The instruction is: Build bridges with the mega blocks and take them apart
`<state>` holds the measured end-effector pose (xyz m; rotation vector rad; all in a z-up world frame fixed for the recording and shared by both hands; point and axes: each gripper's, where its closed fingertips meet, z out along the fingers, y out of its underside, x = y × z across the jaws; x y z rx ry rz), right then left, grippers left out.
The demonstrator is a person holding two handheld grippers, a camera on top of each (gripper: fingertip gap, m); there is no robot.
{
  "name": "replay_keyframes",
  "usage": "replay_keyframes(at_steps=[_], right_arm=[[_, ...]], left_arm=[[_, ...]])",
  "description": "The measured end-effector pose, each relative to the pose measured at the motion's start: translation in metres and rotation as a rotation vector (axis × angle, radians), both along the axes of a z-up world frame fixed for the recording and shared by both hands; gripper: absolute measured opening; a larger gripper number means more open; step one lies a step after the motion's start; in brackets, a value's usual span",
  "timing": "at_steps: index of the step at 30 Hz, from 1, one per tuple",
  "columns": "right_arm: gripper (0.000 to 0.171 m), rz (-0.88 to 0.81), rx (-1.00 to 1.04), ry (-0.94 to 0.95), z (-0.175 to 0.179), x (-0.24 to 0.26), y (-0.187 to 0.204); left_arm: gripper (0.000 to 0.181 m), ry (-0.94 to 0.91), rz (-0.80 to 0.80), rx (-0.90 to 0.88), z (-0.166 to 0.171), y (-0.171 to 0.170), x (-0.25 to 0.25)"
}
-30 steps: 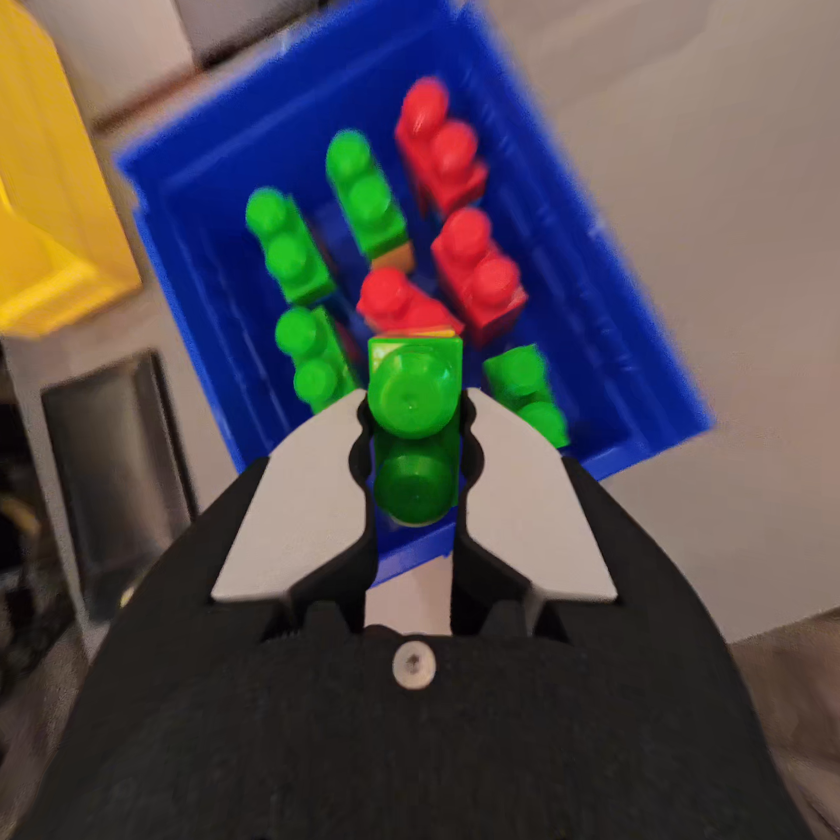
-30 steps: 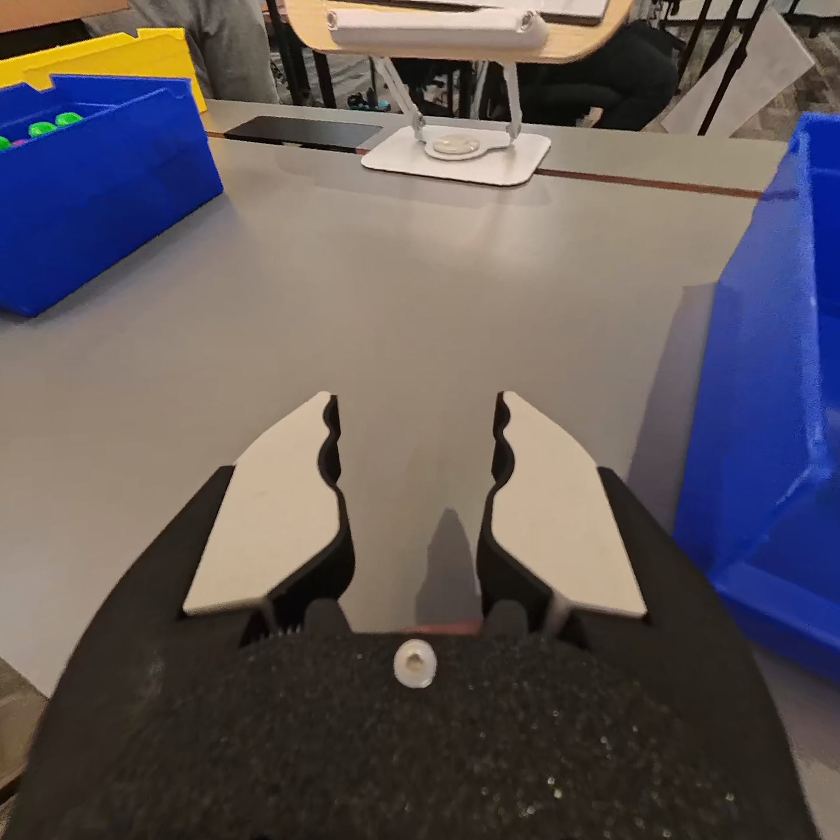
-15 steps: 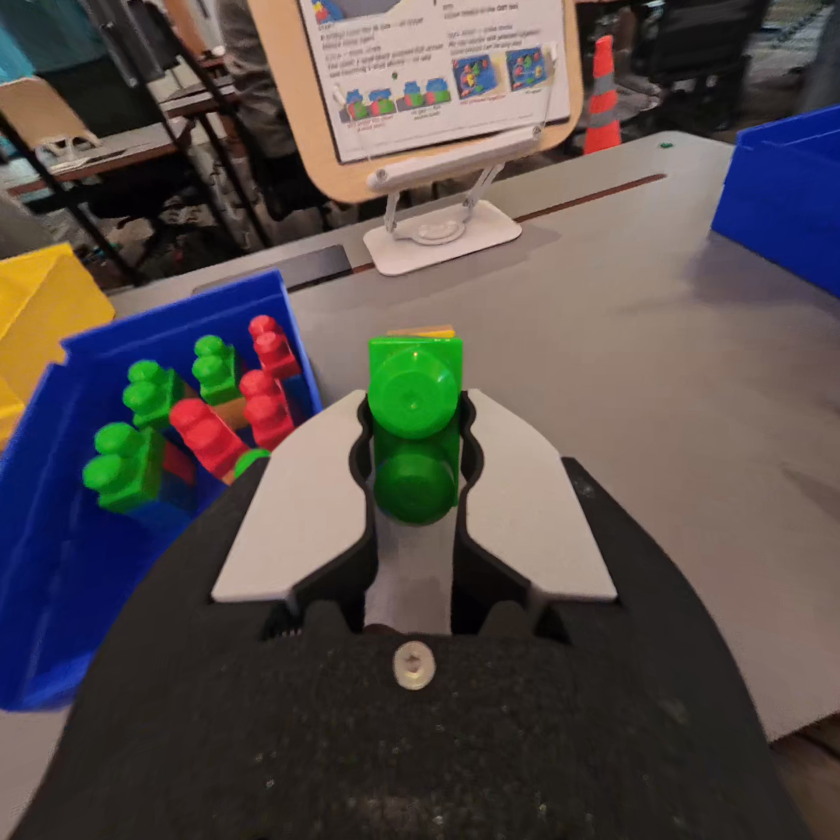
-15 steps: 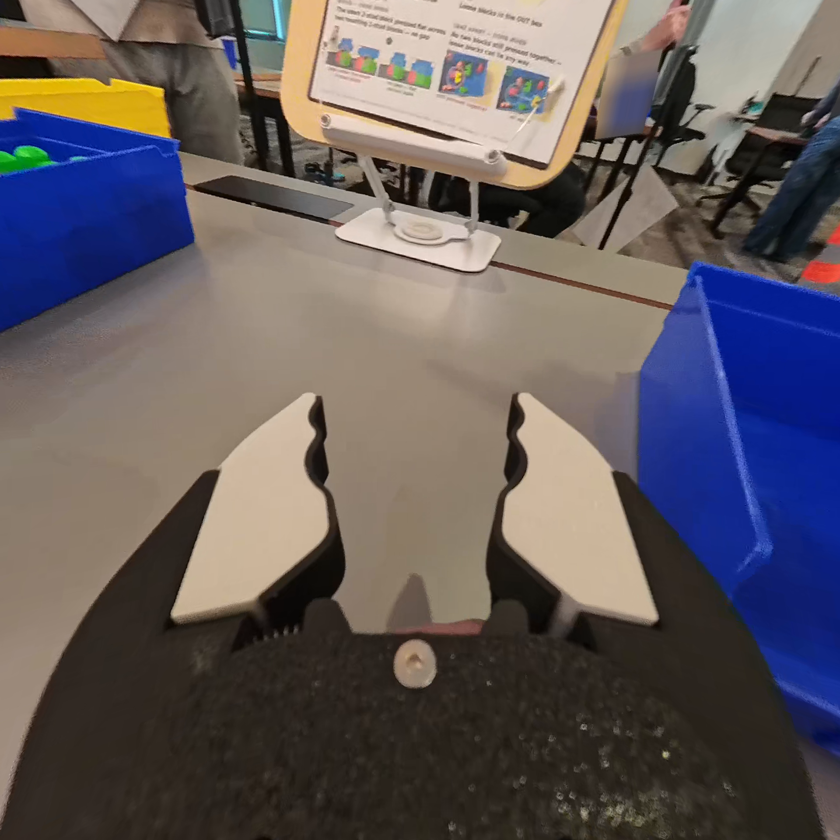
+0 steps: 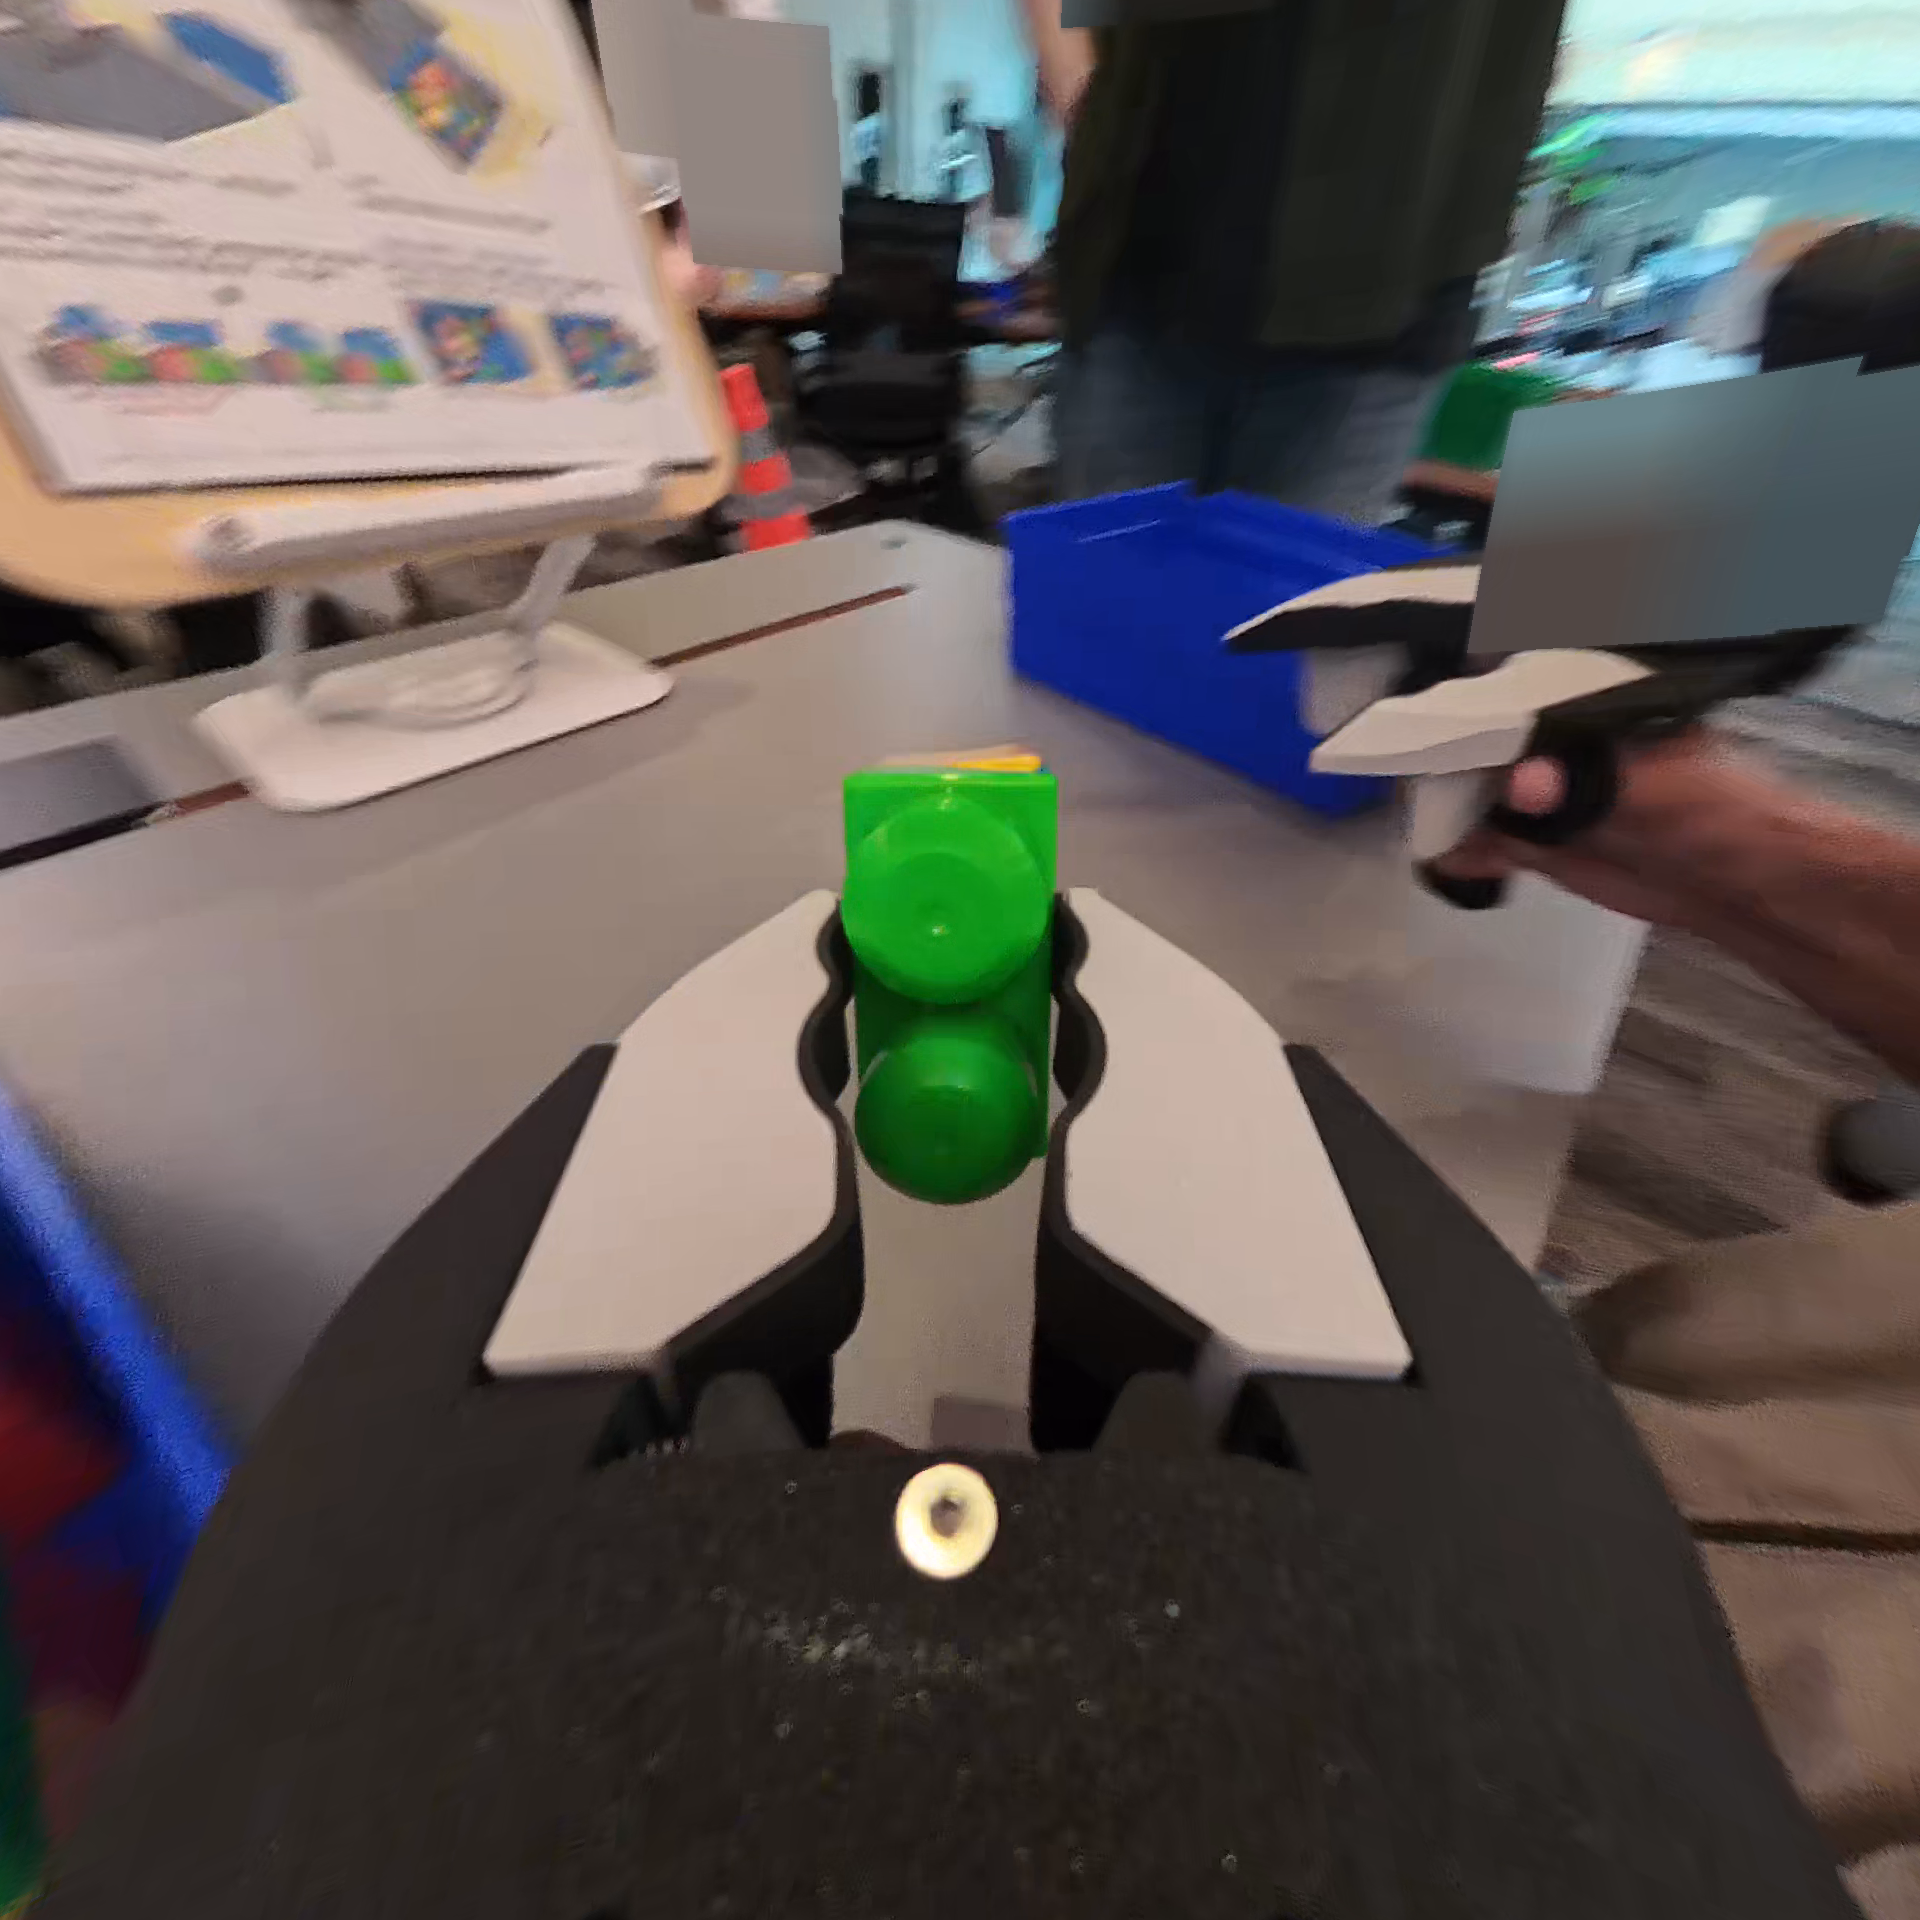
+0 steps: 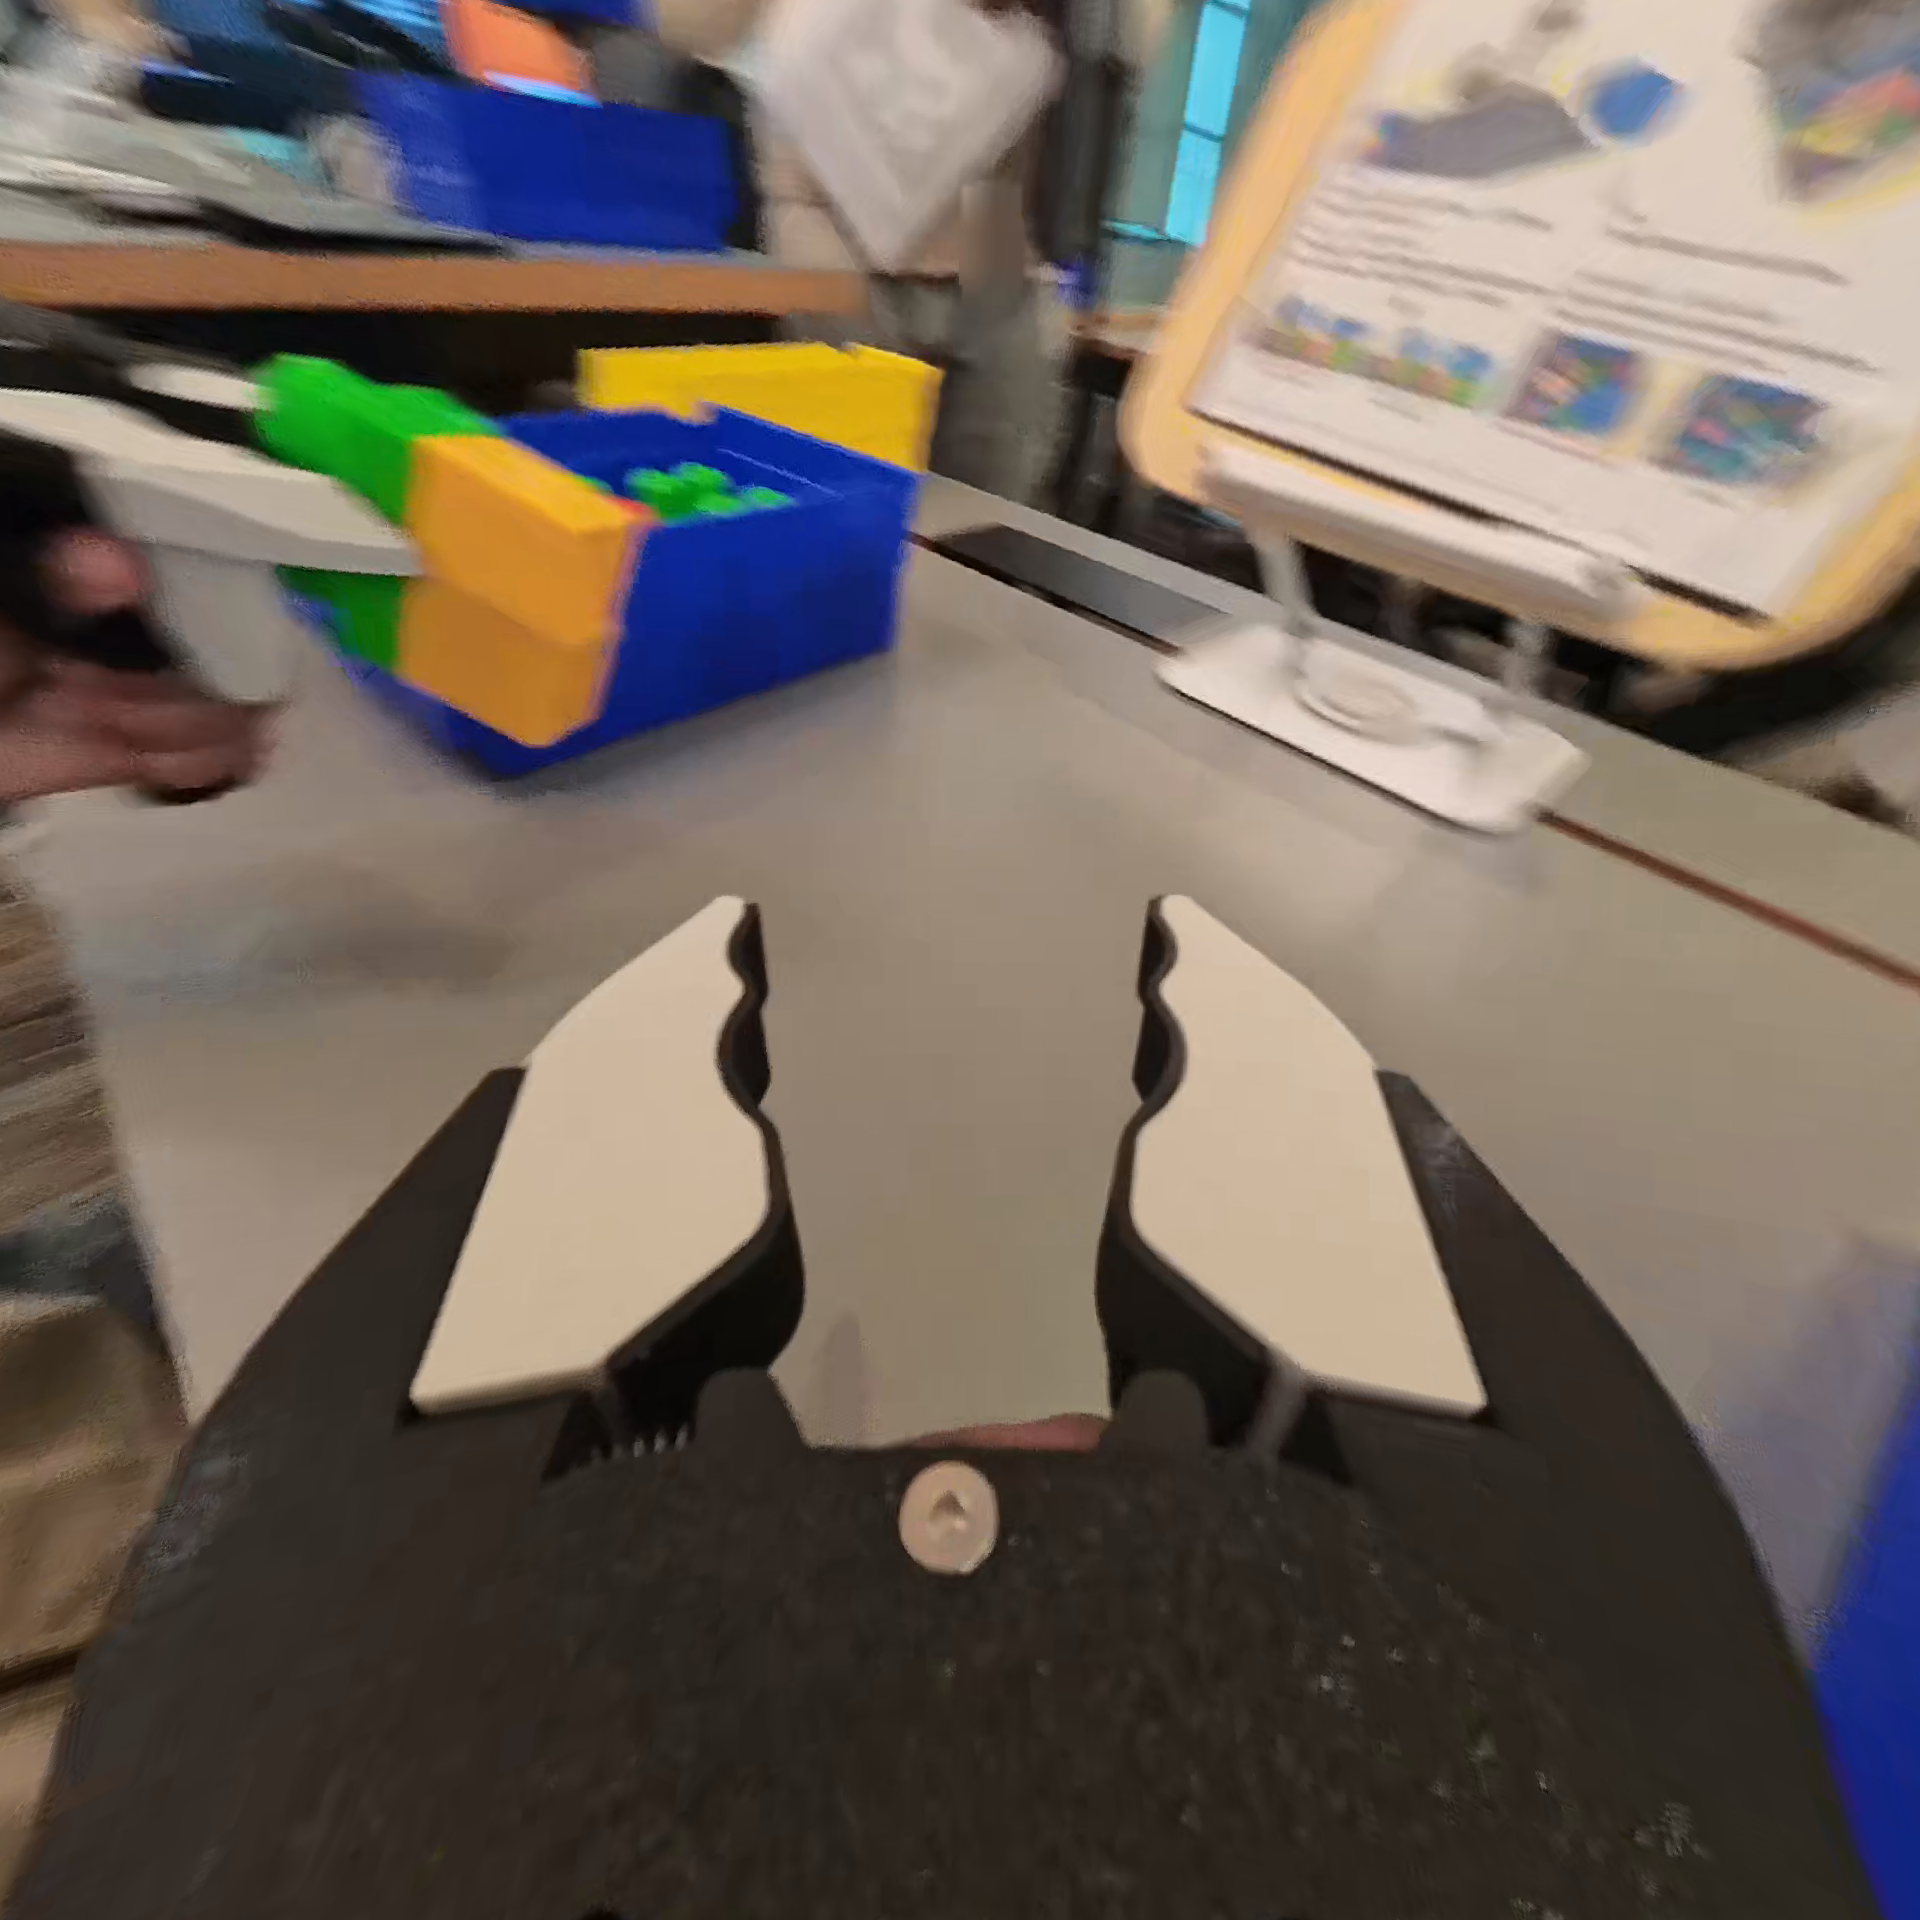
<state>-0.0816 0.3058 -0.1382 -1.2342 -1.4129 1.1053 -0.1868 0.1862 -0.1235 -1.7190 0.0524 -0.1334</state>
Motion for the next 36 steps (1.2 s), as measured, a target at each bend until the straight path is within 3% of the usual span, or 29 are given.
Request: replay_keyframes(at_steps=[3,6,9,15,16,17,36], right_arm=[[0.064,0.284,-0.033,0.043,0.025,-0.012,-0.028],[0.069,0.502,-0.207,0.078,0.048,-0.024,-0.045],[0.070,0.608,-0.308,0.088,0.057,-0.039,-0.054],[0.058,0.634,-0.316,0.071,0.047,-0.055,-0.058],[0.054,0.630,-0.312,0.059,0.043,-0.057,-0.058],[0.040,0.626,-0.314,0.066,0.041,-0.057,-0.058],[0.036,0.709,-0.363,0.073,0.027,-0.051,-0.066]], left_arm=[[0.036,-0.009,-0.211,0.085,0.025,0.011,0.014],[0.036,-0.012,-0.353,0.113,0.036,0.025,0.026],[0.036,-0.025,-0.445,0.128,0.038,0.037,0.036],[0.036,-0.114,-0.517,0.136,0.031,0.055,0.046],[0.036,-0.139,-0.530,0.136,0.030,0.057,0.048],[0.036,-0.153,-0.542,0.134,0.028,0.059,0.050],[0.035,-0.167,-0.555,0.133,0.015,0.050,0.054]])
